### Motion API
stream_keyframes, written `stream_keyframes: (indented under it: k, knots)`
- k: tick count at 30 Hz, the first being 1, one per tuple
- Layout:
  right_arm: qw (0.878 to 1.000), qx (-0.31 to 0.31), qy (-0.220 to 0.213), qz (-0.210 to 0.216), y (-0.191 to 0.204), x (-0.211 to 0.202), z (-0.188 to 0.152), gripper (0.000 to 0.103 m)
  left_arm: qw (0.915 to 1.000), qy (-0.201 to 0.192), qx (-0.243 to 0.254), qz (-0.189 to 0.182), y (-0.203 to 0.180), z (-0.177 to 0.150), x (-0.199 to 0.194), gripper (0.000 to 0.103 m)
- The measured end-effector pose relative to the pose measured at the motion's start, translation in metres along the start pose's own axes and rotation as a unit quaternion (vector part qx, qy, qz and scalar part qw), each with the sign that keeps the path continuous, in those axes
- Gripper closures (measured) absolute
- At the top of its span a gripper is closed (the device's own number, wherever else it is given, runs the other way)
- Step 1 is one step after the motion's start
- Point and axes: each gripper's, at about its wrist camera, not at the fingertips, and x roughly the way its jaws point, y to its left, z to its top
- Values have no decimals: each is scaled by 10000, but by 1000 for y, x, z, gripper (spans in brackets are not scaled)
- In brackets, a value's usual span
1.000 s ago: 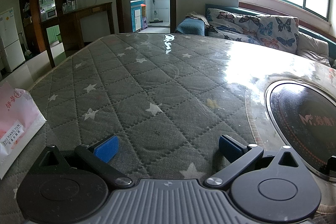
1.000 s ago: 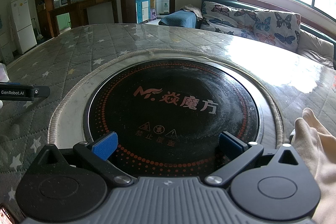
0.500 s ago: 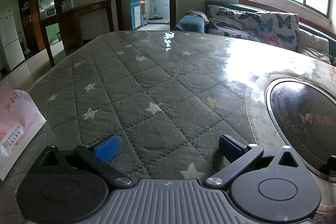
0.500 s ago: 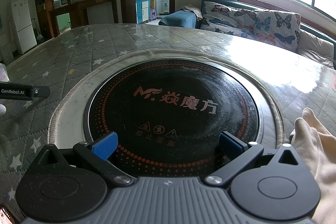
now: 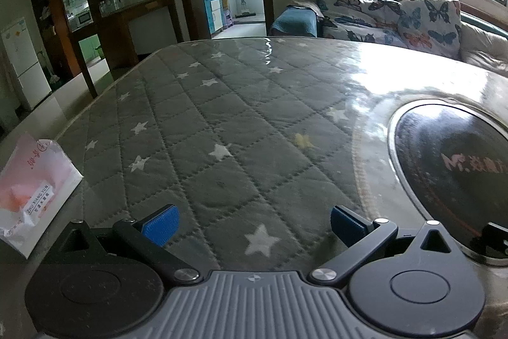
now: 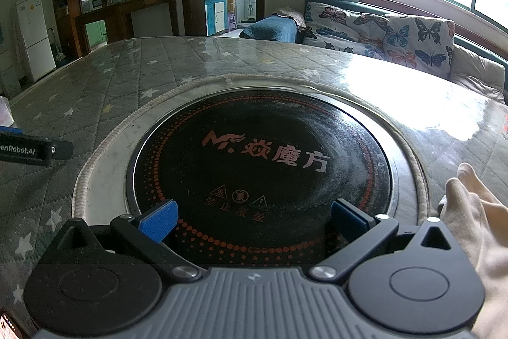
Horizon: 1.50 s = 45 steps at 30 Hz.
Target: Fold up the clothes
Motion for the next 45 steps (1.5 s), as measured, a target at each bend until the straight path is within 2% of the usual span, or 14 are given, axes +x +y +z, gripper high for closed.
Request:
stream_keyframes:
  k: [5, 23, 31, 45]
  knots:
    - [10000, 1, 0, 0, 0, 0, 0, 0, 9999, 30, 155, 18, -12, 0, -7, 0]
    - [9999, -58, 51, 68, -1, 2, 3, 0, 9982, 104, 393, -432, -38, 3, -25, 0]
    - [9998, 142, 70, -92, -3, -5, -1, 0, 9974, 125, 451, -544, -45, 0, -32, 0]
    - [9995, 148, -249, -141, -8, -59, -17, 0, 9948, 134, 579, -823, -58, -4, -43, 0]
